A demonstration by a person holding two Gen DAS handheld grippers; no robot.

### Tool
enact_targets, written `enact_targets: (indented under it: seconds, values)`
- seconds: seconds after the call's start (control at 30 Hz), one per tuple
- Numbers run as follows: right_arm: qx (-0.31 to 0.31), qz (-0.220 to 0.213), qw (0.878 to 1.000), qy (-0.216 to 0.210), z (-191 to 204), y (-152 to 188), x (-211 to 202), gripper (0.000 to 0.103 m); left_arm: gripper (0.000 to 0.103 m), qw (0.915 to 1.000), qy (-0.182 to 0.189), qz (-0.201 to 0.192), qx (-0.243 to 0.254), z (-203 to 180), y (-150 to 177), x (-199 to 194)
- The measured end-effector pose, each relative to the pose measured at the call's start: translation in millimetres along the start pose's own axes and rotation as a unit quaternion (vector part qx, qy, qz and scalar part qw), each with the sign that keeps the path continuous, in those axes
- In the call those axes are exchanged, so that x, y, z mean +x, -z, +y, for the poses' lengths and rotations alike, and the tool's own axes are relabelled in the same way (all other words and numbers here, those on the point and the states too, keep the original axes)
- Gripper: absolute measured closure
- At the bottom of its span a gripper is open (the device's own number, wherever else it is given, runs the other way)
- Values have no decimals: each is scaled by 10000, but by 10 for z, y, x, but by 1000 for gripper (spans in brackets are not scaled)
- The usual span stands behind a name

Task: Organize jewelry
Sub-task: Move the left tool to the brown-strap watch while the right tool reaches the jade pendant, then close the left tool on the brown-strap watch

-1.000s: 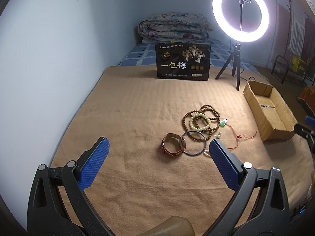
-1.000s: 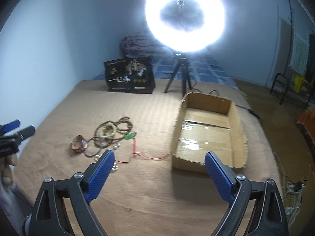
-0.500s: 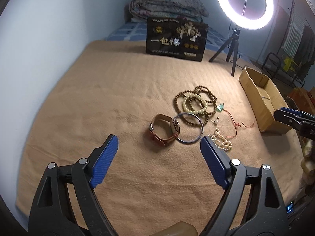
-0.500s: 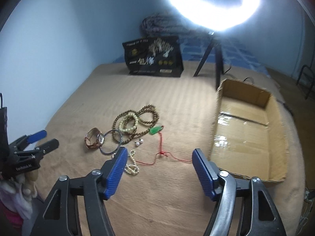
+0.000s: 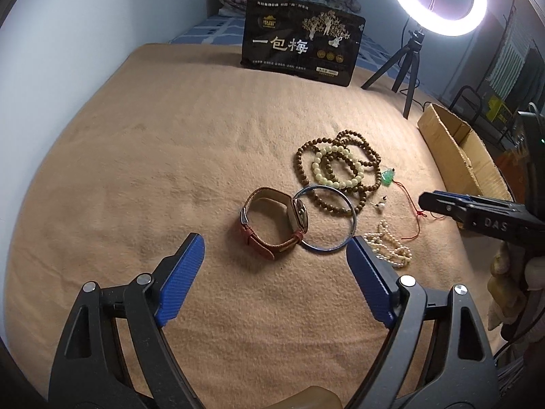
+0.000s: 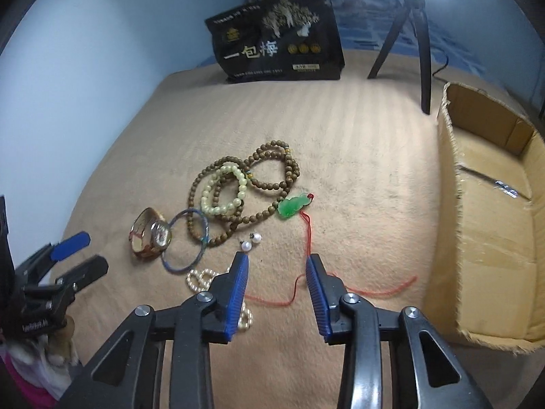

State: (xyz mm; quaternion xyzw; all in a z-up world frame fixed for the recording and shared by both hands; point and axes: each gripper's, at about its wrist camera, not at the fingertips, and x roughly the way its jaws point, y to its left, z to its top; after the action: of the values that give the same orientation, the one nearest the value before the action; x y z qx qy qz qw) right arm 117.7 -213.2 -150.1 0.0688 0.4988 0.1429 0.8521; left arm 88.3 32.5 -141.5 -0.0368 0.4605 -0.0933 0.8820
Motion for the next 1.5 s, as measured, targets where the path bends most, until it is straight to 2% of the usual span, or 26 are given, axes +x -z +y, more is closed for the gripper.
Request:
enact_targets:
  seconds: [0.17,0.33,0.83,1.03,1.13,1.3,1.37,1.5]
  values:
    - [-57,38,10000,-40,33,-68,135,76,16,10000,-7,66,-18,14,5,121]
    - [-192,79,9998,36,104,-102,271,79,17,9999,4,75,-75,41,5,202]
    - [-459,122,9987,159,205,-129,470,79,19,9999,13,129,-88,69,-42,377]
    - [-512,119,9985,142,211,-102,500,83,19,9998,-177,98,-93,74,-60,468]
    - [-738,125,9968,284,273,-63,522,84,19,9997,-187,123,-125,93,-55,522]
    - [-811,135,9959,387,281,-51,544,90,19,9997,-144,115,-143,84,-75,557]
    - [-749,130,9963,399,245,-63,543,96,19,9998,-119,119,-146,86,-78,563]
    - [-658,128,9973,293,197,-72,534,98,19,9998,-39,136,-169,100,-80,576]
